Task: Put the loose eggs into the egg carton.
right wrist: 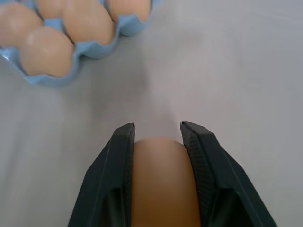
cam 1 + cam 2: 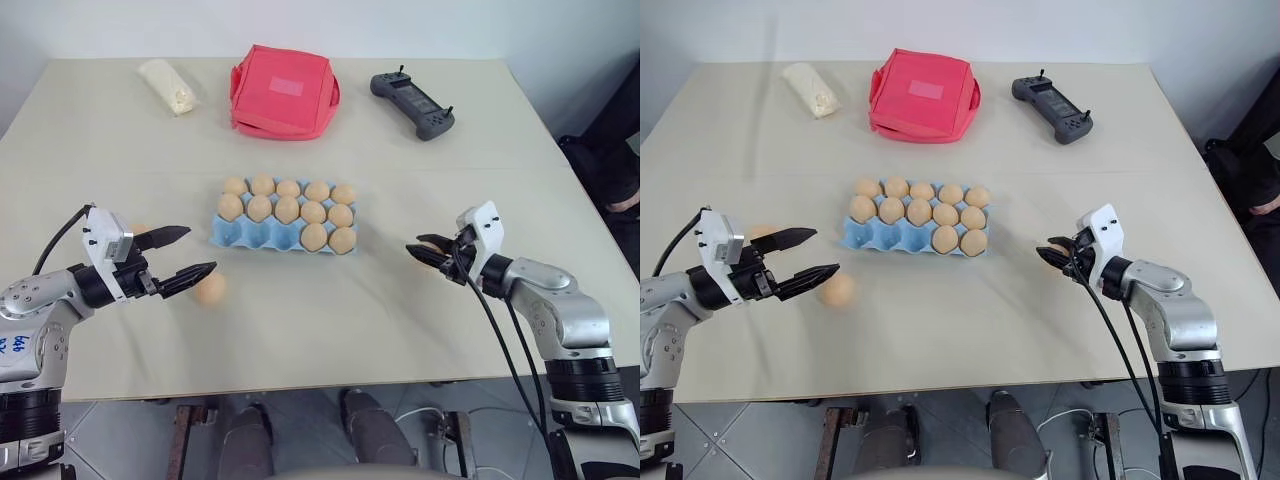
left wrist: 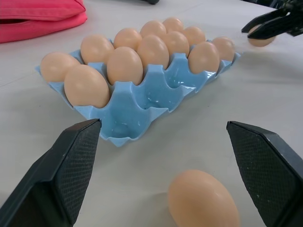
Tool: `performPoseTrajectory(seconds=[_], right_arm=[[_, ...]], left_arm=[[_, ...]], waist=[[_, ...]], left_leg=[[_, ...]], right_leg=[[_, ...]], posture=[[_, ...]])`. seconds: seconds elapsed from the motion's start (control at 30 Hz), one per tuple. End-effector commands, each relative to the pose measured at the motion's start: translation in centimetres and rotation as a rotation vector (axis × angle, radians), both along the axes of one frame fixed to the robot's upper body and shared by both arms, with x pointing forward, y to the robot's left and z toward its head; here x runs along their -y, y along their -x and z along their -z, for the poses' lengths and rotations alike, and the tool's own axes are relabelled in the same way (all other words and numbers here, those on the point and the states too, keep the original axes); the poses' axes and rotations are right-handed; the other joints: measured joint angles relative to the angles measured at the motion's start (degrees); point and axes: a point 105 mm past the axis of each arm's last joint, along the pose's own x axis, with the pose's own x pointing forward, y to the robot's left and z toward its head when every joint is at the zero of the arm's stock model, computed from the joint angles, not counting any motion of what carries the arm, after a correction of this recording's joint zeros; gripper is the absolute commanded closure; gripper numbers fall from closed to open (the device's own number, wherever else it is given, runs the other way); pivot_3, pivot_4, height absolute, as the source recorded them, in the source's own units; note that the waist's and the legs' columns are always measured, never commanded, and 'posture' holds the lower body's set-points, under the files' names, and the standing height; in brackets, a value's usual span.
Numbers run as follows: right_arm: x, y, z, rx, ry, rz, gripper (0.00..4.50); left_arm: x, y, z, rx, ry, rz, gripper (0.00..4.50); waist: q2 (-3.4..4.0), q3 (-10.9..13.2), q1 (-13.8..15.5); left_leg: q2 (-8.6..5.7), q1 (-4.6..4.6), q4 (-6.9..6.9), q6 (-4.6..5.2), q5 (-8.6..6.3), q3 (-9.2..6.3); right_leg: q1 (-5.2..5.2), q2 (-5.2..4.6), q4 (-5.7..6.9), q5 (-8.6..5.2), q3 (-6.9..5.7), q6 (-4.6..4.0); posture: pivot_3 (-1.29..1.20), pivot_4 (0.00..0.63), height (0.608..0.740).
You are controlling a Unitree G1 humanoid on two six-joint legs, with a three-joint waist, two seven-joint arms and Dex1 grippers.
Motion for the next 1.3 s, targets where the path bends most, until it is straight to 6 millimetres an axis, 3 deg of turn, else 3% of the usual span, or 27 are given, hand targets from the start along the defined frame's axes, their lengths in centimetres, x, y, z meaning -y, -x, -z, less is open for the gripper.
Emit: performPoseTrajectory(seconds=[0.03,0.13,0.3,0.5,0.6,0.73,0.93,1.23,1.3], right_arm=[[-0.2,0.7,-2.5,0.080,0.010,-0.028,3.37],[-1.3,0.4,-4.3,0.131,0.009,-0.058,3.38],[-5.1,-0.1,-7.2,0.192,-0.019,-0.155,3.39],[-11.6,-0.5,-8.4,0.203,-0.064,-0.314,3.39],[-16.0,-1.2,-8.2,0.199,-0.098,-0.366,3.39],[-19.9,-1.8,-7.8,0.189,-0.143,-0.383,3.39],[-23.0,-1.5,-6.7,0.152,-0.192,-0.428,3.39],[-24.4,-2.0,-5.1,0.162,-0.166,-0.442,3.39],[-24.5,-2.2,-5.0,0.173,-0.154,-0.442,2.68]], left_arm=[[0.0,0.3,-0.8,0.036,0.009,0.001,0.00],[0.0,0.3,-0.8,0.035,0.011,0.001,0.00],[0.1,0.3,-0.8,0.036,0.014,0.000,0.00],[-0.5,0.5,-0.7,0.041,0.004,-0.032,0.00],[-1.3,0.7,-0.7,0.052,-0.001,-0.073,0.00],[-1.7,1.3,-0.6,0.060,-0.001,-0.109,0.00],[-2.0,2.2,-0.5,0.061,0.001,-0.146,0.00],[-2.0,2.5,-0.4,0.064,0.002,-0.170,0.00],[-2.0,2.5,-0.4,0.064,0.002,-0.172,0.00]], waist=[[0.00,0.00,-0.07],[0.00,0.00,-0.13],[0.00,0.00,-0.39],[0.00,0.00,-0.63],[0.00,0.00,-0.84],[-0.01,-0.01,-1.71],[-0.02,-0.01,-1.91],[-0.02,-0.01,-2.66],[-0.02,-0.01,-3.17]], left_leg=[[0.00,0.00,0.00,0.00,0.00,0.00],[0.00,0.00,0.00,0.00,0.00,0.00],[0.01,0.01,0.00,0.00,0.01,0.01],[0.04,-0.04,-0.05,-0.01,-0.01,0.02],[0.04,-0.06,-0.05,-0.01,-0.01,0.02],[0.06,-0.05,-0.05,-0.01,0.00,0.02],[0.07,-0.08,-0.04,-0.05,-0.01,0.01],[0.09,-0.04,-0.04,-0.08,0.01,0.00],[0.08,-0.05,-0.04,-0.08,0.01,0.00]], right_leg=[[0.00,0.00,0.00,0.00,0.00,0.00],[0.00,0.00,0.00,0.00,0.00,0.00],[-0.03,0.01,0.05,0.00,0.01,0.00],[-0.10,0.03,0.04,-0.01,-0.01,-0.03],[-0.13,0.03,0.07,-0.02,-0.02,-0.04],[-0.13,0.03,0.10,-0.02,-0.04,-0.04],[-0.13,0.01,0.12,-0.02,-0.11,-0.04],[-0.15,0.02,0.24,-0.04,-0.15,-0.08],[-0.15,0.02,0.24,-0.04,-0.15,-0.08]], posture=[[0.00,0.150,0.740],[0.00,0.150,0.740],[0.00,0.150,0.740],[0.00,0.150,0.740],[0.00,0.150,0.740],[0.00,0.150,0.740],[0.00,0.150,0.740],[0.00,0.150,0.740],[0.00,0.150,0.740]])
